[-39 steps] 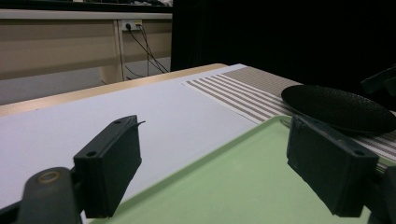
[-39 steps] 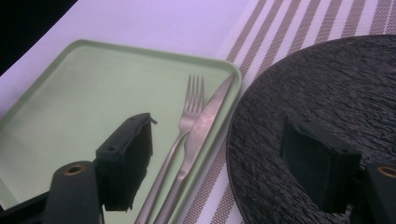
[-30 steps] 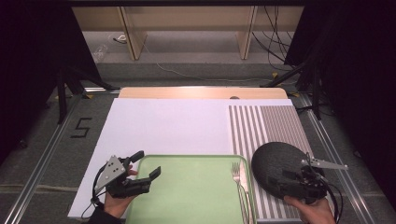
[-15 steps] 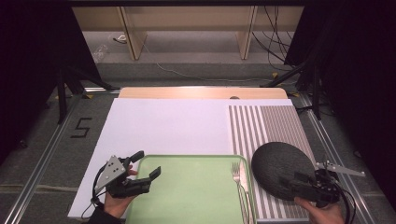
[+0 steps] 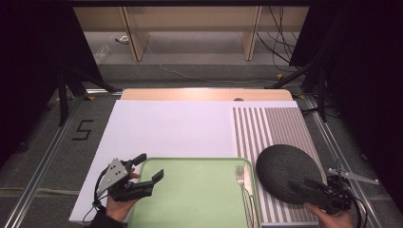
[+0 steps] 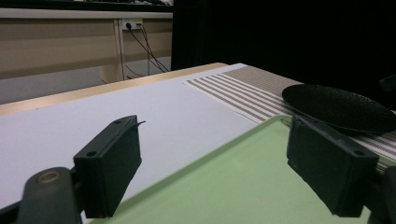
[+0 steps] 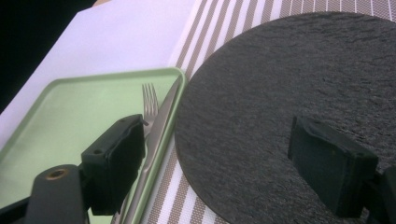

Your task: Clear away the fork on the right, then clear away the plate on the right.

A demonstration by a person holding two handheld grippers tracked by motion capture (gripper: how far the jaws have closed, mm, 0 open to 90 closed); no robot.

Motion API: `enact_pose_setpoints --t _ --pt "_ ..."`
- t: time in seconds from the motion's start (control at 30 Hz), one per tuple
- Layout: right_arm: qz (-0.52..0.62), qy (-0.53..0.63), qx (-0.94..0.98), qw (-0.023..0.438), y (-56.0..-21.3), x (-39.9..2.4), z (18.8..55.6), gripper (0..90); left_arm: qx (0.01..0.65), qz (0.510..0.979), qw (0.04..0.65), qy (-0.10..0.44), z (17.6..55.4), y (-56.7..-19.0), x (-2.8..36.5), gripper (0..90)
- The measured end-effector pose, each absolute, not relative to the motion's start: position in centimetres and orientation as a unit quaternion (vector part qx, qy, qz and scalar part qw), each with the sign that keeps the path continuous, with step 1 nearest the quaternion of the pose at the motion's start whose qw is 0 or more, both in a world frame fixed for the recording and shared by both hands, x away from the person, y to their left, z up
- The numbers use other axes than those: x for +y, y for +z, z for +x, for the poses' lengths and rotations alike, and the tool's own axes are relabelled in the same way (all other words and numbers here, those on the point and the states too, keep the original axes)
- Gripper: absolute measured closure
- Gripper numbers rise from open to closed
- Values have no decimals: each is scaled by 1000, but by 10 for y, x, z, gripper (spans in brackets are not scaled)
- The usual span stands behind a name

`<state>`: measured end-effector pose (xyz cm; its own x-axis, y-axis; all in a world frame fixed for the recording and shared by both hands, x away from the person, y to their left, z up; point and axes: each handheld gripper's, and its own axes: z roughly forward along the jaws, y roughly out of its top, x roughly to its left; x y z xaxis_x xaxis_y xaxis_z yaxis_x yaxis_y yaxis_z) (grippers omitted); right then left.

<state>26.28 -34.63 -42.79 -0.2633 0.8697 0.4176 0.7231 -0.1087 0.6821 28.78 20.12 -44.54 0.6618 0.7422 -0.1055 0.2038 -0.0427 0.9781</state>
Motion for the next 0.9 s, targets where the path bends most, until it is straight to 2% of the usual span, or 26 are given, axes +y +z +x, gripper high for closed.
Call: enact_pose_setpoints --t 0.63,0.9 --pt "621 438 646 73 -434 -359 254 197 345 687 600 224 288 -445 201 173" --pt "641 441 626 55 -438 -368 252 199 346 686 599 225 288 -446 201 173"
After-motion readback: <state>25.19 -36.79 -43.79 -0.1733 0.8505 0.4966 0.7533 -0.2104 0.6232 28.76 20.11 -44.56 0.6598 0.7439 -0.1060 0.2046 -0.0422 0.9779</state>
